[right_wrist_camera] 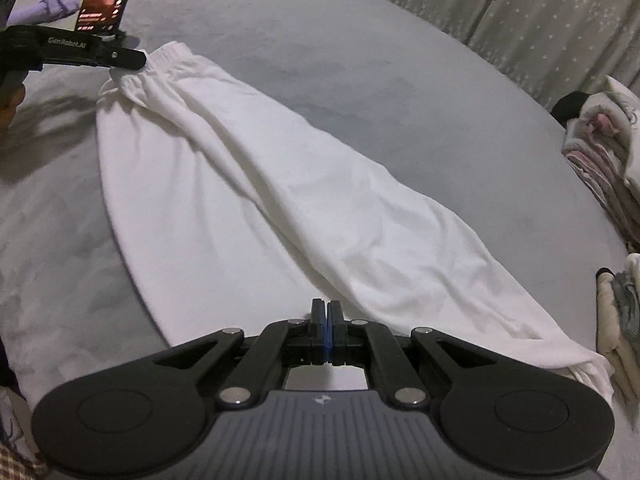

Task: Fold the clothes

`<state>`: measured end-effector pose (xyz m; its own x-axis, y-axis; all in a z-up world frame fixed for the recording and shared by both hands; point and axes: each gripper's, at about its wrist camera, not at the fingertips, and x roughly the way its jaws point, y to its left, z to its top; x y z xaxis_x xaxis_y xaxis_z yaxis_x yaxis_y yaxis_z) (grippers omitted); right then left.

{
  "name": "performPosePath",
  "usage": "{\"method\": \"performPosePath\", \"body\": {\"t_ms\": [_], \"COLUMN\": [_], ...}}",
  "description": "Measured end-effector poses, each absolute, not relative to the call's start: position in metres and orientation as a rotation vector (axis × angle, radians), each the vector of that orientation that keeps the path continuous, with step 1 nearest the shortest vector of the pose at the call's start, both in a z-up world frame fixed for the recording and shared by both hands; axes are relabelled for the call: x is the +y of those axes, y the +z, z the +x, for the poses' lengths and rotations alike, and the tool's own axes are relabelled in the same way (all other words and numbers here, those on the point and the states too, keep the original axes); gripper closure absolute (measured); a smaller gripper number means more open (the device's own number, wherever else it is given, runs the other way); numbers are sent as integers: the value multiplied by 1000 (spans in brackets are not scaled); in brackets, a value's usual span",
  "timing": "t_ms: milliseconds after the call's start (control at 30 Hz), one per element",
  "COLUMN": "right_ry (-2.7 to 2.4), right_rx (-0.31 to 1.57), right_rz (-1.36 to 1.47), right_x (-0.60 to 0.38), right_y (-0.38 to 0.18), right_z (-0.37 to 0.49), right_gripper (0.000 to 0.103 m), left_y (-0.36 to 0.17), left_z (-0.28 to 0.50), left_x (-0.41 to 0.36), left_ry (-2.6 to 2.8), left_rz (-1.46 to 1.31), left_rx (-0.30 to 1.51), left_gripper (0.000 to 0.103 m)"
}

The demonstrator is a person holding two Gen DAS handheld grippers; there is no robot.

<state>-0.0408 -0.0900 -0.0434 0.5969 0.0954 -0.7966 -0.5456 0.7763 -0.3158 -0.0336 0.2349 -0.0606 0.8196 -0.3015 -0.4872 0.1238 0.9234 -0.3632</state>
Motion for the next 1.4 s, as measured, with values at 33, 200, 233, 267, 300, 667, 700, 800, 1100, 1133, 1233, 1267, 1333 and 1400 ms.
{"method": "performPosePath", "body": {"t_ms": [33, 200, 233, 267, 300, 667, 700, 800, 1100, 1133, 1233, 1267, 1333, 1400], "right_ry": [403, 468, 479, 489, 496, 527, 528, 524, 517, 513, 502, 498, 489, 483], "right_rx": [855, 796, 777, 763, 752, 700, 698, 685, 660, 658, 660, 660, 660, 660], "right_rz": [-578, -521, -515, -513, -513, -551, -553, -566, -572, -574, -573, -570, -566, -561], "right_x": [-89, -82, -79, -77, -74, -46, -45, -43, -40, -40, -41, -41, -41, -42], "right_y": [-42, -35, -33, -33, -34, -56, -57, -61, -63, -63, -65, -65, -66, -66], "right_z": [-41, -48, -50, -52, -54, -52, -51, -49, -43, -42, -39, -37, -35, -33], "right_gripper": [99, 85, 80, 79, 79, 79, 79, 79, 79, 79, 79, 79, 79, 79], "left_y": [-61, -59, -61, -63, -65, -90, -93, -99, -110, -111, -110, -109, -104, -100], "left_z": [-35, -43, -44, -45, -47, -56, -55, -53, -35, -32, -27, -26, -26, -26], "left_x": [238, 260, 265, 269, 274, 313, 314, 317, 295, 292, 284, 283, 280, 280], "left_ry": [-233, -251, -260, -270, -279, -357, -348, -338, -404, -399, -388, -386, -375, -366], "left_rz": [-338, -482, -519, -556, -593, -945, -950, -969, -988, -980, -957, -947, -922, -914], "left_rx": [574, 598, 604, 610, 615, 690, 704, 736, 841, 847, 848, 844, 826, 813], "left_gripper": [92, 88, 85, 84, 82, 54, 54, 52, 53, 55, 63, 70, 82, 88]}}
